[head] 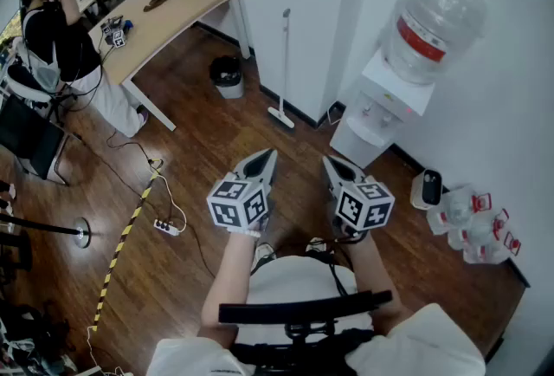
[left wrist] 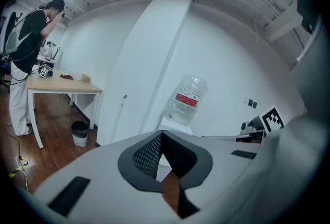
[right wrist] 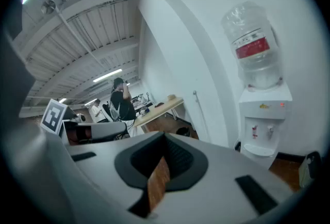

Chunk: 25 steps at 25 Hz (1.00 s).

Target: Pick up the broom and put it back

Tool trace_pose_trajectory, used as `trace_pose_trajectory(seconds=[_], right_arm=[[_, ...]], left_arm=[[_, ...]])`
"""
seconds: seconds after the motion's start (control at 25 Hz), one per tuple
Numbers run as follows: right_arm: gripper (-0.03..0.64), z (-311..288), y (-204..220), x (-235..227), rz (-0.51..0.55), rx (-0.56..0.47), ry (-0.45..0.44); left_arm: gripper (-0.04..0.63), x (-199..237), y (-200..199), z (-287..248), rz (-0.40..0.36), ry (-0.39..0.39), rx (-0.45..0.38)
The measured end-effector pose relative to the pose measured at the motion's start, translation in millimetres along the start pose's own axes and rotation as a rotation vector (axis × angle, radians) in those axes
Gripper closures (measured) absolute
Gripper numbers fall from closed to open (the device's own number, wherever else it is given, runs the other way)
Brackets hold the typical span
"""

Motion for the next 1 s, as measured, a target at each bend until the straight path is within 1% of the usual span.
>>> trace_pose_trajectory(seconds=[0.2,0.44,0.6,0.8,0.92,1.0], right_arm=[[0.601,1,-9,-21,0.005,-0.006,-0.006],[0.601,6,-10,-58,-0.006,-0.003,-0.018],[0.6,0,-9,-71,-0.021,0.002,-0.031],[0.6,-18,-10,-74,-0.014,0.006,-0.037],[0.601,-34,-14,-80,-0.01,0.008,-0.021],[0.6,-48,-21,-86,-0.021,0.005,-0.009]], left_arm=[[0.595,-9,-1,-23,-0.001,0.002,-0.01],[0.595,-25,9,-47,-0.009,-0.021,-0.013],[0.595,-26,14,-57,-0.012,-0.039,0.0],[0.595,-4,8,-64,-0.009,-0.06,-0.018],[0.595,20,-3,-76,-0.011,-0.076,-0.04],[0.595,37,-11,-91,-0.011,-0.068,-0.036]])
Point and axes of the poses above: the fingertips, and each gripper's own axes: z backward along the fingers, x to its left, y out of its underside, the point moved 5 cm from there along z, backward along the fingers, and after that the axes turned 9 degrees about y, right-handed, at the moved point
